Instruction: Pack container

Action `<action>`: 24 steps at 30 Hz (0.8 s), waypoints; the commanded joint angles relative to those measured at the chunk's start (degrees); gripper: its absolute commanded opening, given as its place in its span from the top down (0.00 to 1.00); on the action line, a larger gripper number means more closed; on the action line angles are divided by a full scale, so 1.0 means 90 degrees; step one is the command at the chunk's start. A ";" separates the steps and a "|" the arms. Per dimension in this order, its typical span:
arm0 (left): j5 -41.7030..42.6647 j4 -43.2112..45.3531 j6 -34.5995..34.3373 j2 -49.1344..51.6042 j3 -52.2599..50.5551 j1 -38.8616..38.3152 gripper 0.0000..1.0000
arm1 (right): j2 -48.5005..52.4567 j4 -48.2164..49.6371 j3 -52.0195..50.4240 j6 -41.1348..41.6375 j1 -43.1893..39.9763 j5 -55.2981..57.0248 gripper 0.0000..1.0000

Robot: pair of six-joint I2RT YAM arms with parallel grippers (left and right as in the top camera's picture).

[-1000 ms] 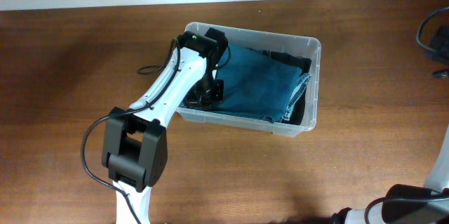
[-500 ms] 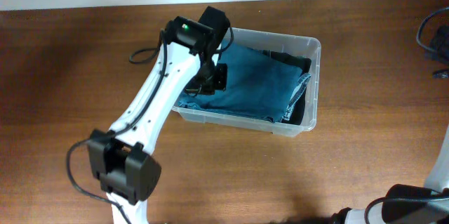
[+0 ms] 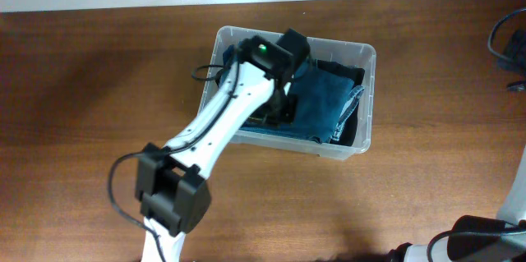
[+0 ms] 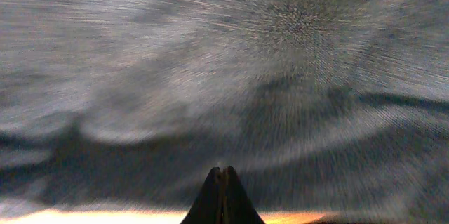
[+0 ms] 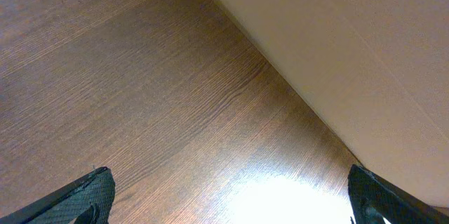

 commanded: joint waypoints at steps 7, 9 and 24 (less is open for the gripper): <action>0.0068 0.0172 -0.0068 0.1042 -0.0010 -0.0274 1.00 | 0.0002 0.0019 0.0032 0.0092 -0.0010 0.0075 0.01; 0.0070 0.0206 -0.0068 0.1137 -0.0010 -0.0274 1.00 | 0.0002 0.0019 0.0032 0.0092 -0.0010 0.0078 0.01; 0.0097 -0.0112 -0.0068 0.0410 0.1064 -0.0554 0.99 | 0.0002 0.0017 0.0032 0.0092 -0.0010 0.0078 0.02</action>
